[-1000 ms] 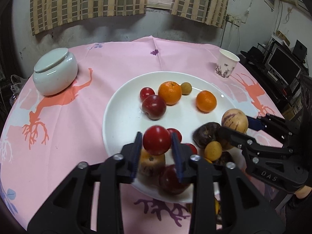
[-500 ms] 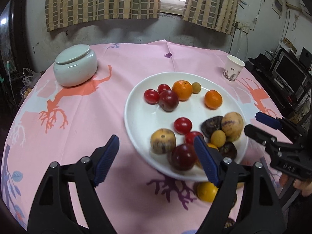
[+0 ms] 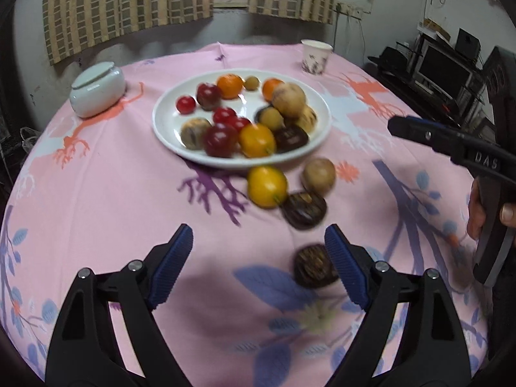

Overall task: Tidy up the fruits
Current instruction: 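Move both open tools back toward the dark purple fruits, then grasp a dark purple fruit with the left tool while the right tool grasps another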

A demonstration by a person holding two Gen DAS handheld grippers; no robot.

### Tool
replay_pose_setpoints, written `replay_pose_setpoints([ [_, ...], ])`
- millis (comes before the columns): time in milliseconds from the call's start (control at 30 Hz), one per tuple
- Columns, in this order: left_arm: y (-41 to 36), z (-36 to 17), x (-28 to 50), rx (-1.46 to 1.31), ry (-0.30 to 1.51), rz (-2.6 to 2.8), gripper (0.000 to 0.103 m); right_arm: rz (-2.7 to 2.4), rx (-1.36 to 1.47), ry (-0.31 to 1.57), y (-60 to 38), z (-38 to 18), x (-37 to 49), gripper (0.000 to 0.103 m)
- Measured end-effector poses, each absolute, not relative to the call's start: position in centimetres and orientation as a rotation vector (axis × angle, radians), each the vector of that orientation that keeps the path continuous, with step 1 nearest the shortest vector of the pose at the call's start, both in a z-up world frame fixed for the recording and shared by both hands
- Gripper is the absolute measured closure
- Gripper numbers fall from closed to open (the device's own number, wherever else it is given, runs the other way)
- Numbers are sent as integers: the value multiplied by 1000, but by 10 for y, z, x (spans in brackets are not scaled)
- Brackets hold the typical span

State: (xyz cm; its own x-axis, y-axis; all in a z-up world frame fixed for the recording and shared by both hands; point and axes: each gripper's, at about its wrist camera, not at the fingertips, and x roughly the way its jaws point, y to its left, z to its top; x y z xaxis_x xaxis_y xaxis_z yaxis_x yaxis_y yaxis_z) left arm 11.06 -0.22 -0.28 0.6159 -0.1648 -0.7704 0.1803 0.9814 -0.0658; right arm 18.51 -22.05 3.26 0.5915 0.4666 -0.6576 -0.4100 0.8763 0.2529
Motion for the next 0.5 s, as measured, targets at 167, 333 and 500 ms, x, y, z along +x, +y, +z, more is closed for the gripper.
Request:
replay_pose_setpoints([
  [167,-20,-17,101,8,930,-220,17,529,109,777,-226,26,172,37],
  [333,-37,-29,102,40,964,-226,18,541,129,779,-230,24,169,37],
  [500,-43,-35,103,41,976,-237,18,545,121,781,-229,22,168,37],
])
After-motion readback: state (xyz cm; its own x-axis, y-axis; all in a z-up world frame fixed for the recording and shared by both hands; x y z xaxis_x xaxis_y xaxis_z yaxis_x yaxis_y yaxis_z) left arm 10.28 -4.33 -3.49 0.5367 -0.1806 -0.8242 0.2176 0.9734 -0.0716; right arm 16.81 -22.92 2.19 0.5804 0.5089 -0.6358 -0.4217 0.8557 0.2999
